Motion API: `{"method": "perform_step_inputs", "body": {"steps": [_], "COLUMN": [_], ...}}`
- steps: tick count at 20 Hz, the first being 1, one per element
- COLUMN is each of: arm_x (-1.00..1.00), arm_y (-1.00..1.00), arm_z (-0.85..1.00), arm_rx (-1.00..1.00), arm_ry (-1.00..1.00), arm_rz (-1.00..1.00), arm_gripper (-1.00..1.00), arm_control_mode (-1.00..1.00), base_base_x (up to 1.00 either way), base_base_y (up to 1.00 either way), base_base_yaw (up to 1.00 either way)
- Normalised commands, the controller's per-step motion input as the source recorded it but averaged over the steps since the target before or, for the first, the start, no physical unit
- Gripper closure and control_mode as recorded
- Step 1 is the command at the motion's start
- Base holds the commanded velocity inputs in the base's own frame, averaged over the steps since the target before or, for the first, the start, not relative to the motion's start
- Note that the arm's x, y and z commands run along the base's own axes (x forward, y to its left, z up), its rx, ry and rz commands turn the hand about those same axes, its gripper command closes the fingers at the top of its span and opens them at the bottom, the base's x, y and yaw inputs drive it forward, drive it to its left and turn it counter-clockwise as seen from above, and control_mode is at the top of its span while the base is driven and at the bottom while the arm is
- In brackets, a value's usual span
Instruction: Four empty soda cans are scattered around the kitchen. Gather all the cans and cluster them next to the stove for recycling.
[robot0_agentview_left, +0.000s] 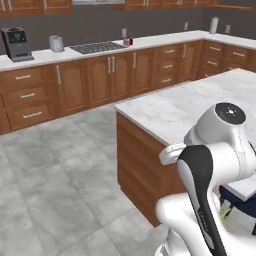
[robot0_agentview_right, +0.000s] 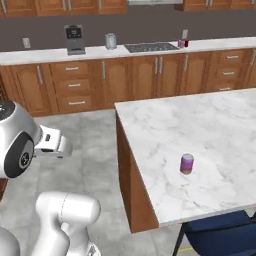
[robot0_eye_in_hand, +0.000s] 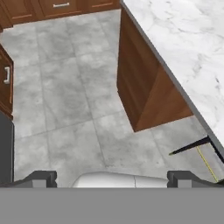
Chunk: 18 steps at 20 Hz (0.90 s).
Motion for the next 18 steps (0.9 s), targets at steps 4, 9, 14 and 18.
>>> {"method": "perform_step_inputs", "body": {"steps": [4, 9, 14, 18], "arm_x": [0.0, 0.0, 0.0, 0.0], "arm_y": [0.0, 0.0, 0.0, 0.0], "arm_z": [0.0, 0.0, 0.0, 0.0], "arm_rx": [0.0, 0.0, 0.0, 0.0], "arm_ry": [0.0, 0.0, 0.0, 0.0], "arm_rz": [0.0, 0.0, 0.0, 0.0], "arm_gripper": [-1.0, -1.0, -1.0, -1.0], "arm_control_mode": [1.0, 1.0, 1.0, 1.0], "base_base_x": [0.74, 0.35, 0.0, -0.14], "base_base_y": [0.54, 0.36, 0.12, 0.01], "base_base_yaw": [-0.18, -0.26, -0.4, -0.47]}}
